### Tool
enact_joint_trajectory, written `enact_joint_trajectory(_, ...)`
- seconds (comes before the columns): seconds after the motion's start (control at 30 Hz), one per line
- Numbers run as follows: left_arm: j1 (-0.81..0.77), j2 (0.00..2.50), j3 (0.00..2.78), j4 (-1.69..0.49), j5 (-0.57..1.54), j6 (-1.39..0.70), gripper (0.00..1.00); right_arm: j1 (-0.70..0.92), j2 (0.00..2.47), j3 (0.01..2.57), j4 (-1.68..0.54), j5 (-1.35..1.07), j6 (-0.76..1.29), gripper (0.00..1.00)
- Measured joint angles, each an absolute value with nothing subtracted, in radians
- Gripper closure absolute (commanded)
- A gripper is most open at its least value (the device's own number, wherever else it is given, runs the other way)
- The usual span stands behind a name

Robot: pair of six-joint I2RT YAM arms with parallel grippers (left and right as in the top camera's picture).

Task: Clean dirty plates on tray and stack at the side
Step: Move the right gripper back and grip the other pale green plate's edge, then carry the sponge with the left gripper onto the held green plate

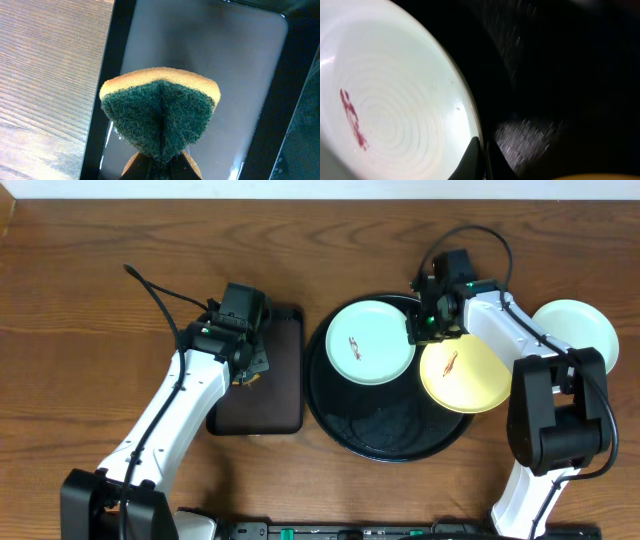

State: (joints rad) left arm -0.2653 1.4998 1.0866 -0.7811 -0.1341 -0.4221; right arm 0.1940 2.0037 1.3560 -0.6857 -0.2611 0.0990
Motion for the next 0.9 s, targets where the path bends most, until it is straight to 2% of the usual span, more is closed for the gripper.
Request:
enact_joint_trajectory(0.3, -0.265, 1.5, 1.087, -0.781, -0.134, -0.422, 0.91, 0.239, 2.004, 1.353, -0.878, -0.28, 0.15, 0.96)
enact_joint_trajectory(0.53, -0.265, 1.5, 1.087, -0.78, -0.134, -0.422, 0.91, 0.34, 2.004, 1.353, -0.932, -0.153, 0.184, 0.86)
enact_joint_trajectory(0.77, -0.265, 1.5, 1.087, -0.763, -0.134, -0.422, 0.92, 0.377, 2.004, 1.353, -0.931, -0.083, 0.201, 0.91)
enact_joint_trajectory(0.9, -0.266, 1.515, 1.087, -0.754, -0.134, -0.421, 0.93, 0.377, 2.004, 1.353, -0.924, -0.074, 0.202, 0.88)
